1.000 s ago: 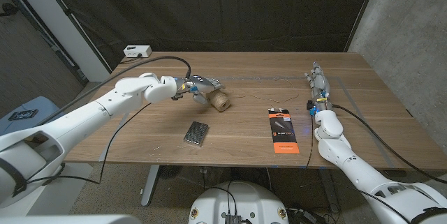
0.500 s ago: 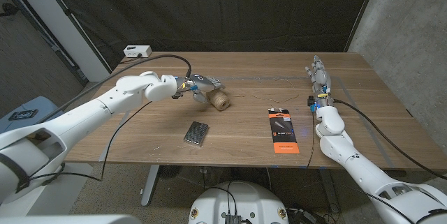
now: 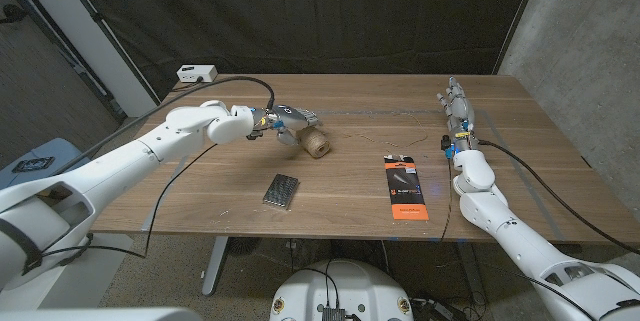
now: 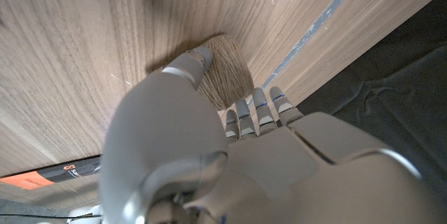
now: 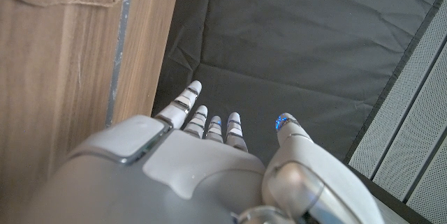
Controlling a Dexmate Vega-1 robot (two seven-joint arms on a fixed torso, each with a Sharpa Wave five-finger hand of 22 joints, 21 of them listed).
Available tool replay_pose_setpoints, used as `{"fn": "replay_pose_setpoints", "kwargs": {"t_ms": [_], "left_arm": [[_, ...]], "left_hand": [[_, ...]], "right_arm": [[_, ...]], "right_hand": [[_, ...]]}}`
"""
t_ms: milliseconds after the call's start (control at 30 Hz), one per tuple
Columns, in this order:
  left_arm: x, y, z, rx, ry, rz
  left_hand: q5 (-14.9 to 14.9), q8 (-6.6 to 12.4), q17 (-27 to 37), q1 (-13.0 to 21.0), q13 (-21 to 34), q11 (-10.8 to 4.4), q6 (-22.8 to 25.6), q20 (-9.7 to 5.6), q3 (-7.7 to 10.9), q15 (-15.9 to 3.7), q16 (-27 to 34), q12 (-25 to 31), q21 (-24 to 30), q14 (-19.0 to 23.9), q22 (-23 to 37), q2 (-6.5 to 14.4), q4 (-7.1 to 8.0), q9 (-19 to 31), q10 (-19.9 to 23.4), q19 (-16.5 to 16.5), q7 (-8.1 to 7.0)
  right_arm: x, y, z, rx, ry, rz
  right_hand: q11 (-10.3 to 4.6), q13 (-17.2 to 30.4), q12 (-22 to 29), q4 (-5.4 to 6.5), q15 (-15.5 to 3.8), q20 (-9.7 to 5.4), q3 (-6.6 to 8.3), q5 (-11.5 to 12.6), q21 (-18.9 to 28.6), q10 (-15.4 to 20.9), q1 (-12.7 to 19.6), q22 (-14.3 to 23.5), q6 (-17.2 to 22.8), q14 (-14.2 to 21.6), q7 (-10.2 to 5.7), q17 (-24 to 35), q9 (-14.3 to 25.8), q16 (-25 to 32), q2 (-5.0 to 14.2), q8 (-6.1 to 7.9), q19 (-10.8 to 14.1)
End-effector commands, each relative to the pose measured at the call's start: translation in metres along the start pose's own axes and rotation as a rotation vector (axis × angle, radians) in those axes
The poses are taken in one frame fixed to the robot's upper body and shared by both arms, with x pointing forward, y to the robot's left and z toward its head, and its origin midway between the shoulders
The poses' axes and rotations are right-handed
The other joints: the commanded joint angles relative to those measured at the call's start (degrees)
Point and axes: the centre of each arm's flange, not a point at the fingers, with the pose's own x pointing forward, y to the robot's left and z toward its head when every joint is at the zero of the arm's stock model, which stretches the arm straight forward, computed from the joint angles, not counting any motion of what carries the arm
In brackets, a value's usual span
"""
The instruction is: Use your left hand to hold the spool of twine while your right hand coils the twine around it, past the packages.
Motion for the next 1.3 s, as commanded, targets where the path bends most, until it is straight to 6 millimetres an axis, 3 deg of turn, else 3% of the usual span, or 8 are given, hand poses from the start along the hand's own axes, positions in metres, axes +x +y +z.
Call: {"fn": "replay_pose_setpoints", "kwargs": {"t_ms": [33, 600, 733, 1000, 1300], "left_arm": [[-0.003, 0.004, -0.001, 0.011, 0.004, 0.012], [0.000, -0.003, 0.001, -0.011, 0.011, -0.015], [0.000, -0.005, 0.000, -0.019, 0.006, -0.006], [0.002, -0.006, 0.000, -0.014, 0.012, -0.023], [0.005, -0.005, 0.002, 0.000, 0.014, -0.041]], "left_hand": [[-0.05, 0.62, 0.40, 0.93, 0.42, -0.36, 0.33, -0.05, -0.13, 0.21, 0.82, 0.61, 0.39, 0.57, 0.16, -0.07, -0.07, 0.29, -1.43, 0.44, 0.15], [-0.32, 1.64, 1.69, 1.88, 1.33, -0.91, 1.77, -0.09, -0.79, -0.40, 3.00, 1.80, 1.06, 1.98, 0.34, -0.60, 0.10, 1.11, 0.23, 1.64, -0.12], [-0.48, 3.52, 1.58, 2.91, 1.74, -2.10, 5.79, -0.33, -1.02, -1.67, 4.53, 3.46, 2.21, 5.41, 0.47, -2.02, -0.17, 1.67, 4.10, 4.06, -1.23], [-0.43, 4.63, 0.12, 2.75, 1.44, -3.12, 8.74, -0.55, -0.75, -2.69, 3.97, 3.97, 2.78, 7.50, 0.42, -3.07, 0.30, 1.80, 6.48, 5.18, -2.87], [-0.39, 5.03, -1.39, 2.36, 0.38, -4.08, 9.85, -0.78, -0.49, -3.18, 3.05, 3.62, 3.12, 8.55, 0.35, -3.57, 0.58, 1.77, 8.09, 5.81, -3.42]], "right_arm": [[0.003, 0.003, 0.001, -0.004, 0.006, 0.010], [0.001, 0.003, -0.005, -0.005, 0.024, 0.011], [0.000, 0.003, -0.007, -0.003, 0.029, 0.009], [0.000, 0.001, -0.008, -0.005, 0.030, 0.009], [-0.002, -0.001, -0.009, -0.001, 0.031, 0.002]], "right_hand": [[-0.12, 0.13, 0.23, -0.50, 0.00, 0.41, 0.06, -0.03, -0.12, 0.19, -0.24, 0.21, 0.25, -0.19, -0.19, 0.10, 0.11, 0.49, 0.06, 0.32, 0.22], [-0.12, 0.12, 0.13, -0.60, 0.07, 0.44, 0.09, -0.03, -0.18, -0.13, -0.23, 0.22, 0.12, -0.27, -0.17, 0.08, 0.10, 0.50, 0.08, 0.27, 0.19], [-0.14, 0.12, 0.13, -0.61, 0.03, 0.43, 0.10, -0.04, -0.19, -0.12, -0.24, 0.22, 0.08, -0.28, -0.23, 0.08, 0.10, 0.50, 0.08, 0.25, 0.19], [-0.11, 0.12, 0.14, -0.63, 0.06, 0.48, 0.10, -0.04, -0.22, -0.14, -0.26, 0.22, 0.03, -0.27, -0.26, 0.08, 0.10, 0.52, 0.08, 0.24, 0.14], [-0.12, 0.12, 0.15, -0.67, 0.14, 0.55, 0.09, -0.05, -0.25, -0.15, -0.29, 0.22, -0.03, -0.28, -0.32, 0.08, 0.10, 0.54, 0.06, 0.22, 0.10]]}}
